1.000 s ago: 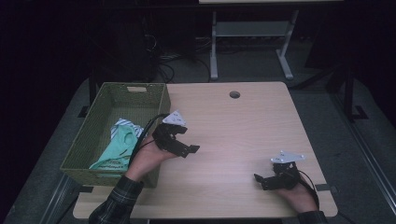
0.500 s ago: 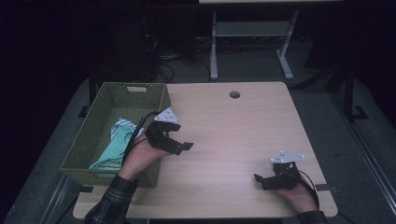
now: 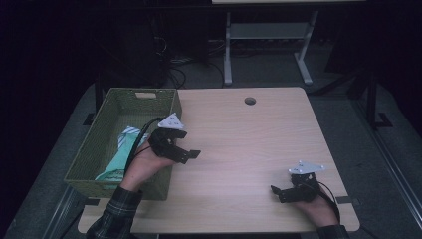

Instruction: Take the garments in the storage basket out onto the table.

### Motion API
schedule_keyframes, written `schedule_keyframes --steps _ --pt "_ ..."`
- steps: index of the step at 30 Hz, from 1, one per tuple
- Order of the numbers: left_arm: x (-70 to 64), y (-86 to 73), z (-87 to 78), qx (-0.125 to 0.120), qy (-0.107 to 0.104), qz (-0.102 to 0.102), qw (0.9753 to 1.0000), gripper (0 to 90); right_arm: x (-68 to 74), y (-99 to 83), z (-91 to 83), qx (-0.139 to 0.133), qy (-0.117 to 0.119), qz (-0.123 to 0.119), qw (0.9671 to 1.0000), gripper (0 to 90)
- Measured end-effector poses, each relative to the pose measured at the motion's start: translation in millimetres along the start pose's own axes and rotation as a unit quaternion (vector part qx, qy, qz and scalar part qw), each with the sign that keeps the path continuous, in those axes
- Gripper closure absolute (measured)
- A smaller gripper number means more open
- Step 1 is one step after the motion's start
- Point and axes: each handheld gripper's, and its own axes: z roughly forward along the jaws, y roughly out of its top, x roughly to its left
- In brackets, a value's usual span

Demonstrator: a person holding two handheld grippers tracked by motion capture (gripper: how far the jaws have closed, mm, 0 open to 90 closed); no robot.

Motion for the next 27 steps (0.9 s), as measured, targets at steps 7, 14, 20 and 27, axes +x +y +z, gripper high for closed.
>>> schedule_keyframes --steps 7,14,20,27 --pt "5.5 -3.8 -6.7 -0.004 0.009 -0.009 0.9999 14.4 0.0 0.0 0.0 0.000 0.000 0.000 1.0000 2.3" --pt "9.7 -5.7 -12.5 -0.002 0.019 -0.008 0.9998 14.4 0.0 0.0 -0.1 0.000 0.000 0.000 1.0000 2.4" --pt "14.4 -8.5 -19.0 -0.005 0.026 -0.015 0.9995 14.4 0.0 0.0 0.0 0.000 0.000 0.000 1.0000 2.4" --pt "20.3 -12.3 -26.3 -0.004 0.035 -0.022 0.9991 14.4 0.0 0.0 -0.1 0.000 0.000 0.000 1.0000 2.3"
